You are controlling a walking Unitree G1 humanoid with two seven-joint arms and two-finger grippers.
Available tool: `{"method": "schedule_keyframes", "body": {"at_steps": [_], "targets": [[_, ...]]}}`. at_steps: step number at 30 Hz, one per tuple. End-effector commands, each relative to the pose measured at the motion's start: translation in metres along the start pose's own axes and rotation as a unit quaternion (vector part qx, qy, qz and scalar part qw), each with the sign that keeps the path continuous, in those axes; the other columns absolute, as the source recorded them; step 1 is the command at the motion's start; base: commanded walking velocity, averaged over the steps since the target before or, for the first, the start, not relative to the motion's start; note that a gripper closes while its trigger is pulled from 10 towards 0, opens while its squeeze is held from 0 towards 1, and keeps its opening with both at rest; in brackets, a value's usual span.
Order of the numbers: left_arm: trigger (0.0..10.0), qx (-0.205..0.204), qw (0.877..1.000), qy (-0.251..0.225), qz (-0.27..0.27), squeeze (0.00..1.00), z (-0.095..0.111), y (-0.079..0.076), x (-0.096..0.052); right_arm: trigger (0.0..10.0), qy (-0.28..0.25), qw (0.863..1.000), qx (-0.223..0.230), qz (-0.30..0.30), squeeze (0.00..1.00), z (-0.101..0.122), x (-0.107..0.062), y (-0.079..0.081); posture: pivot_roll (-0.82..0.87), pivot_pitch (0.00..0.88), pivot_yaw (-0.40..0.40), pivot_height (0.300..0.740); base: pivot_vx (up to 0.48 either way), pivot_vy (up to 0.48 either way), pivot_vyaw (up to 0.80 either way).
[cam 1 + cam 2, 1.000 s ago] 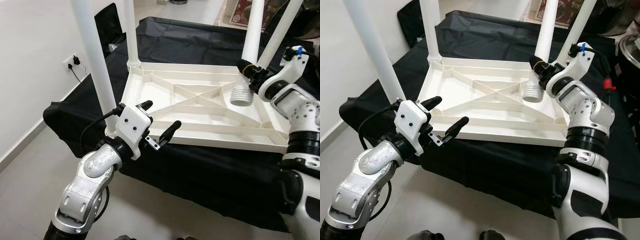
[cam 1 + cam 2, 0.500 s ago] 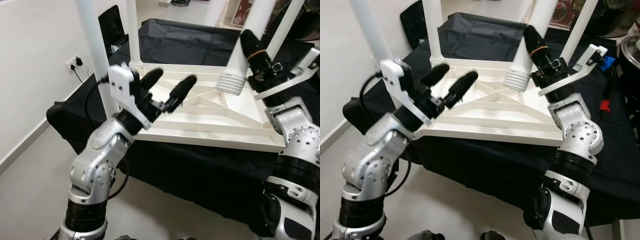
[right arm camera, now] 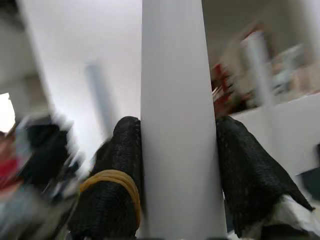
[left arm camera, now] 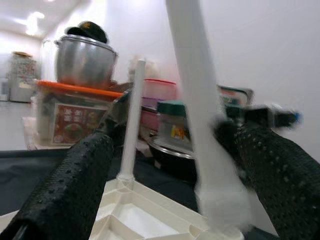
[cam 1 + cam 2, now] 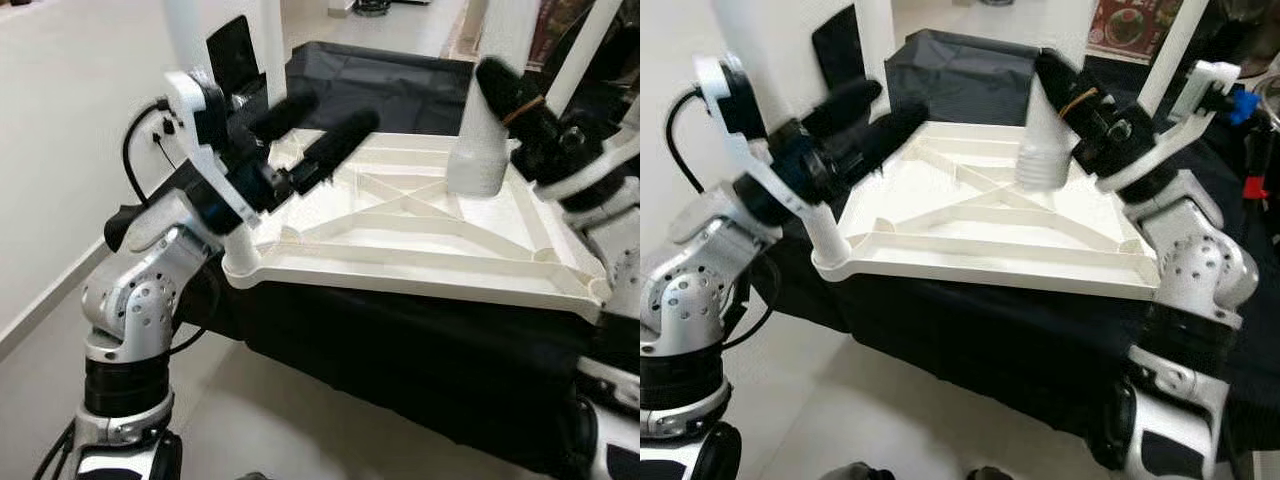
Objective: Building children table
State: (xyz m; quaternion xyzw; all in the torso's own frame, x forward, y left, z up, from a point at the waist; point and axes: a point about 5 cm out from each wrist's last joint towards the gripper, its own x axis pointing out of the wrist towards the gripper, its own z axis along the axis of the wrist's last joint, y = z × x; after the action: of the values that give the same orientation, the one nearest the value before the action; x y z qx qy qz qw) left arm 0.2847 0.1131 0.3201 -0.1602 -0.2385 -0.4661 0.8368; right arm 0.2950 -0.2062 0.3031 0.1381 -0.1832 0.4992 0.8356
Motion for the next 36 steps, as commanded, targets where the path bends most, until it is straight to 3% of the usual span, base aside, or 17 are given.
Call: {"method": "schedule_keyframes", "body": {"at_steps": [1, 2, 3, 4, 8, 13, 16, 21, 22, 23, 24, 27, 28, 30, 31, 36], "targets": [[10.0, -0.015, 0.999, -0.032, -0.019, 1.0, 0.02, 0.003, 0.002, 10.0, 0.071, 0.996, -0.032, 0.048, 0.0, -0.01, 0.002, 0.01, -0.06, 0.069, 0.006, 0.74, 0.0, 0.0, 0.0], [10.0, -0.015, 0.999, -0.032, -0.019, 1.0, 0.02, 0.003, 0.002, 10.0, 0.071, 0.996, -0.032, 0.048, 0.0, -0.01, 0.002, 0.01, -0.06, 0.069, 0.006, 0.74, 0.0, 0.0, 0.0], [10.0, -0.016, 0.998, -0.034, -0.043, 1.0, 0.032, 0.005, 0.002, 10.0, 0.116, 0.989, -0.05, 0.077, 0.0, -0.013, -0.003, 0.014, -0.05, 0.072, 0.017, 0.74, 0.0, 0.0, 0.0], [10.0, -0.013, 0.998, -0.032, -0.051, 1.0, 0.035, 0.006, 0.001, 10.0, 0.126, 0.987, -0.056, 0.086, 0.0, -0.012, -0.004, 0.015, -0.05, 0.072, 0.02, 0.74, 0.0, 0.0, 0.0], [10.0, -0.024, 0.997, -0.037, -0.068, 1.0, 0.042, 0.005, -0.001, 10.0, 0.138, 0.984, -0.066, 0.093, 0.0, -0.008, -0.009, 0.016, -0.05, 0.081, 0.032, 0.74, 0.0, 0.0, 0.0], [10.0, -0.069, 0.989, -0.032, -0.127, 1.0, 0.051, 0.0, -0.005, 10.0, 0.155, 0.979, -0.074, 0.112, 0.0, -0.008, -0.013, 0.021, -0.05, 0.088, 0.05, 0.74, 0.0, 0.0, 0.0], [10.0, -0.075, 0.988, -0.03, -0.129, 1.0, 0.051, 0.0, -0.005, 10.0, 0.157, 0.978, -0.071, 0.12, 0.0, -0.009, -0.011, 0.023, -0.05, 0.088, 0.05, 0.74, 0.0, 0.0, 0.0], [10.0, -0.075, 0.989, -0.018, -0.125, 1.0, 0.053, 0.003, -0.005, 10.0, 0.187, 0.963, -0.052, 0.186, 0.0, -0.024, -0.005, 0.039, -0.05, 0.1, 0.046, 0.74, 0.0, 0.0, 0.0], [10.0, -0.071, 0.99, -0.015, -0.122, 0.88, 0.053, 0.003, -0.005, 10.0, 0.191, 0.961, -0.049, 0.194, 0.0, -0.025, -0.003, 0.04, -0.05, 0.105, 0.04, 0.74, 0.0, 0.0, 0.0], [10.0, -0.074, 0.99, -0.014, -0.12, 0.2, 0.053, 0.003, -0.005, 10.0, 0.192, 0.96, -0.049, 0.198, 0.0, -0.025, -0.002, 0.041, -0.05, 0.106, 0.039, 0.74, 0.0, 0.0, 0.0], [10.0, -0.077, 0.99, -0.014, -0.12, 0.0, 0.053, 0.003, -0.005, 10.0, 0.192, 0.959, -0.049, 0.201, 0.0, -0.026, -0.001, 0.041, -0.05, 0.106, 0.038, 0.74, 0.0, 0.0, 0.0], [10.0, -0.083, 0.989, -0.015, -0.12, 0.0, 0.052, 0.002, -0.005, 10.0, 0.194, 0.958, -0.05, 0.206, 0.0, -0.027, 0.003, 0.04, -0.05, 0.108, 0.032, 0.74, 0.0, 0.0, 0.0], [9.4, -0.085, 0.989, -0.015, -0.121, 0.0, 0.052, 0.001, -0.005, 10.0, 0.194, 0.958, -0.051, 0.206, 0.0, -0.028, 0.004, 0.039, -0.05, 0.109, 0.028, 0.74, 0.0, 0.0, 0.0], [9.4, -0.087, 0.989, -0.015, -0.122, 0.0, 0.052, 0.001, -0.005, 10.0, 0.194, 0.958, -0.051, 0.206, 0.0, -0.028, 0.005, 0.039, -0.05, 0.109, 0.028, 0.74, 0.0, 0.0, 0.0], [0.0, -0.093, 0.987, -0.016, -0.128, 0.0, 0.052, 0.0, -0.006, 10.0, 0.193, 0.958, -0.052, 0.205, 0.0, -0.029, 0.005, 0.039, -0.05, 0.109, 0.028, 0.74, 0.0, 0.0, 0.0], [0.0, -0.098, 0.985, -0.013, -0.142, 0.0, 0.053, -0.003, -0.009, 10.0, 0.191, 0.96, -0.061, 0.194, 0.0, -0.03, 0.007, 0.036, -0.05, 0.108, 0.022, 0.74, 0.0, 0.0, 0.0]]}}
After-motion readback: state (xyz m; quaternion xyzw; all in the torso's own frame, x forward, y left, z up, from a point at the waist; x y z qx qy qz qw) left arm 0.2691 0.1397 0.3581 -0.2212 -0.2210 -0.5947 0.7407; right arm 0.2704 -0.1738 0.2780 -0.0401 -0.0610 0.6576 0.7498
